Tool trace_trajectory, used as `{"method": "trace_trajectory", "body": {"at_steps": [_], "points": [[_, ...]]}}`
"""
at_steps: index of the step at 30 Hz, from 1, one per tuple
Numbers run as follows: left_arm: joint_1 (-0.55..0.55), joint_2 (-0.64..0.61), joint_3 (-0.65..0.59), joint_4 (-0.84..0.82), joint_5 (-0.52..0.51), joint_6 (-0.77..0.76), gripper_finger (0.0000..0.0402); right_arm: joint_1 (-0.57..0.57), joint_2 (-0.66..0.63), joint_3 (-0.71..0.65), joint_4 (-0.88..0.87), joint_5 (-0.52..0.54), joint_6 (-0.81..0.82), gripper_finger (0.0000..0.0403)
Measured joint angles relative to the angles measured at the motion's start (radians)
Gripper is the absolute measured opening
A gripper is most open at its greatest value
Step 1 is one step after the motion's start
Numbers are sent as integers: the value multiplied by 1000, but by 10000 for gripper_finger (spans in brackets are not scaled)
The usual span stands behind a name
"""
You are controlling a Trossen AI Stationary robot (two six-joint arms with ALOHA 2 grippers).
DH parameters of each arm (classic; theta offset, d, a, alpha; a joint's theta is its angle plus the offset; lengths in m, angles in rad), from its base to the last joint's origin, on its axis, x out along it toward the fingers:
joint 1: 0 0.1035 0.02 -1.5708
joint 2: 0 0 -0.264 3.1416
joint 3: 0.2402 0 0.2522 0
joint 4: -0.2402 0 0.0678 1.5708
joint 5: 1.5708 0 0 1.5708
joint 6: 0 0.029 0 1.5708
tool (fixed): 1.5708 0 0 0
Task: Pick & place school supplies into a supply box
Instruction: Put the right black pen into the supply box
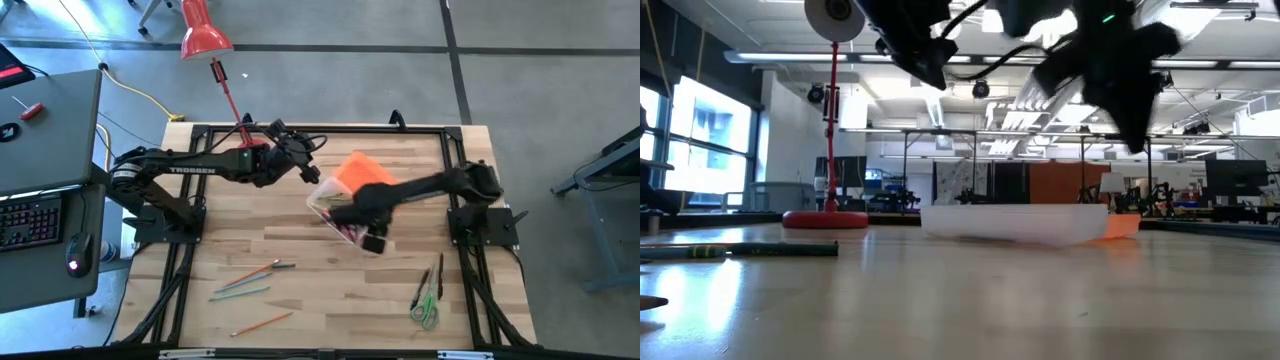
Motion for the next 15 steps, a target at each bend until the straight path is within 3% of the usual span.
{"method": "trace_trajectory", "body": {"at_steps": [9,15], "points": [[0,0,0,-19,-36,-11,166,273,-324,-318,86,-74,291,110],[0,0,0,-12,-33,-14,166,504,-449,-515,99,-211,143,110]]}}
